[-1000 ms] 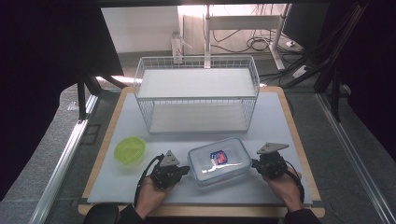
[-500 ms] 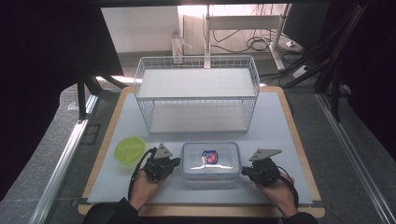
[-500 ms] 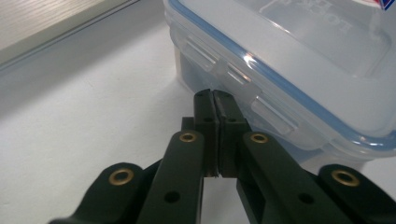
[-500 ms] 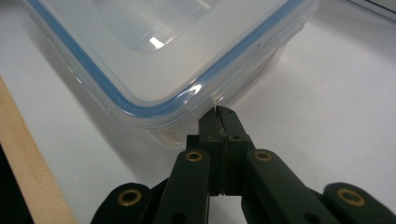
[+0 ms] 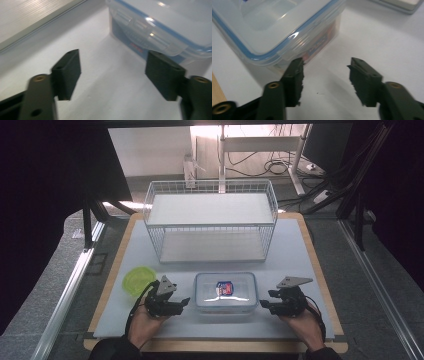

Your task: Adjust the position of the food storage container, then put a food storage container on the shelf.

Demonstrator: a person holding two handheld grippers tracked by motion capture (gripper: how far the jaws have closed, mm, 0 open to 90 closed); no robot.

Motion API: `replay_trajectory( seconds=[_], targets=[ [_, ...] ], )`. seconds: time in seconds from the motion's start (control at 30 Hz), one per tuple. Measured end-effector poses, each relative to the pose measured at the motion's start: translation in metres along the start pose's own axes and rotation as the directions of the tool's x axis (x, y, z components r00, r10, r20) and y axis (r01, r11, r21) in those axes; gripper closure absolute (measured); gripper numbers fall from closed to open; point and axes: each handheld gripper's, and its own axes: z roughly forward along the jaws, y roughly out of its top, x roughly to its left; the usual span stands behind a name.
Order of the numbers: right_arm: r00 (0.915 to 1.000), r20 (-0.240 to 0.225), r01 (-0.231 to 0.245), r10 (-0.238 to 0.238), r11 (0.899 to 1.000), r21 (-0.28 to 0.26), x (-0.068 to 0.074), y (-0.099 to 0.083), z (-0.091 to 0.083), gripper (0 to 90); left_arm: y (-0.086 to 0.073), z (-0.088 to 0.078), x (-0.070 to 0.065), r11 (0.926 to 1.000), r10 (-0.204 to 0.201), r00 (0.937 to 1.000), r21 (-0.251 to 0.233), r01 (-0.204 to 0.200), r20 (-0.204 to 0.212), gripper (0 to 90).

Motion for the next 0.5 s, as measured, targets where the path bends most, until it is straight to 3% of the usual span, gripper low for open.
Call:
replay_trajectory(
  seconds=[0.03,0.17,0.33,0.47,0.5],
  targets=[
    [1.0,0.003,0.0,0.0,1.0,-0.008,-0.0011,0.0002,-0.0015,40.0,-0.0004,-0.0007,0.0018,0.9998,-0.002,0.9999,-0.017,0.002,0.016,24.7],
    [0.9998,0.017,-0.013,0.013,0.999,-0.037,-0.006,-0.0003,-0.0046,28.5,-0.0011,-0.0012,0.0022,0.9993,0.005,0.9999,-0.038,-0.004,0.017,11.5],
    [0.9996,0.017,-0.022,0.023,0.998,-0.061,-0.0087,-0.0003,-0.0045,18.8,-0.0012,-0.0032,0.0027,0.9963,0.017,0.9995,-0.085,-0.015,0.027,6.4],
    [0.9995,0.018,-0.026,0.028,0.996,-0.08,-0.0094,0.0015,-0.0072,14.0,-0.0015,-0.0014,0.0054,0.9958,0.02,0.9957,-0.091,-0.012,0.09,2.4],
    [0.9993,0.02,-0.029,0.031,0.996,-0.084,-0.0097,0.002,-0.0083,13.7,-0.0015,-0.0014,0.0054,0.9958,0.02,0.9957,-0.091,-0.012,0.09,2.4]
  ],
)
